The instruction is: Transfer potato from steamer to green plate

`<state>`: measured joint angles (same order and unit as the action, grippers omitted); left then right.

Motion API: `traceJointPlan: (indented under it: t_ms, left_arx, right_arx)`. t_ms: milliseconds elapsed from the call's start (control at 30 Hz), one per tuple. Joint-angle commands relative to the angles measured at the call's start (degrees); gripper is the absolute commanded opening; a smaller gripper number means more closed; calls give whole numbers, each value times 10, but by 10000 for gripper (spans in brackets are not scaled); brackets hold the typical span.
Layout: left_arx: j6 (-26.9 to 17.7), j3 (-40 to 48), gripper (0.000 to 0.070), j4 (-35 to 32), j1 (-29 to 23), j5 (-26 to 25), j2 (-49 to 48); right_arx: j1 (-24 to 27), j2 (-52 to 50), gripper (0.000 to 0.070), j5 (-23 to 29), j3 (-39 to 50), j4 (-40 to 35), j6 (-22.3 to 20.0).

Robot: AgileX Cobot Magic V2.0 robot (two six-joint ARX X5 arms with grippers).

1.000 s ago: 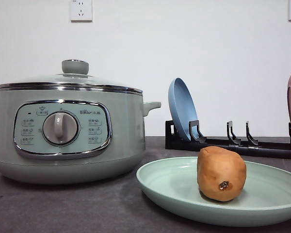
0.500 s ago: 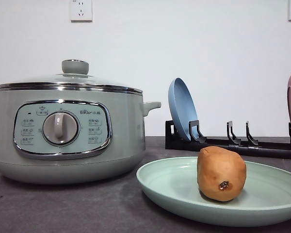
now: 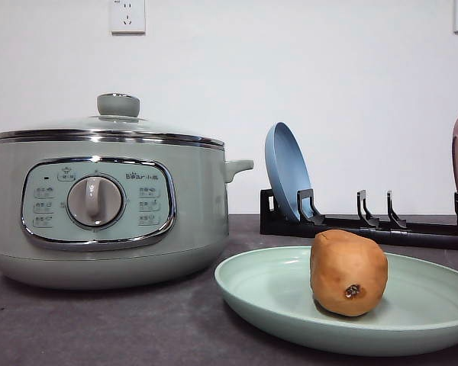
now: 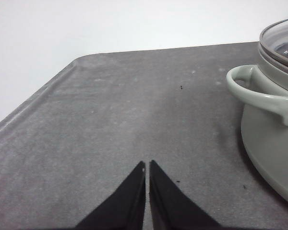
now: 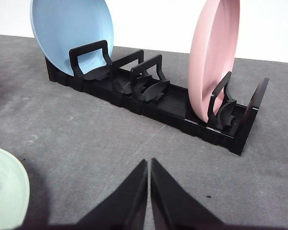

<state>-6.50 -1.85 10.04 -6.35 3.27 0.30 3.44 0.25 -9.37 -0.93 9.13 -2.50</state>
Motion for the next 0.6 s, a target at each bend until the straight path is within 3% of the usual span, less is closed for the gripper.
traceJointPlan:
  t_ms: [0,567]
  left_arx:
    - [2,12,4,-9,-2,3,-1]
    - [1,12,4,-9,-2,3,-1]
  right_arx:
    - [1,-1,0,0,3,-1,8]
    - [1,-1,0,0,3,-1,8]
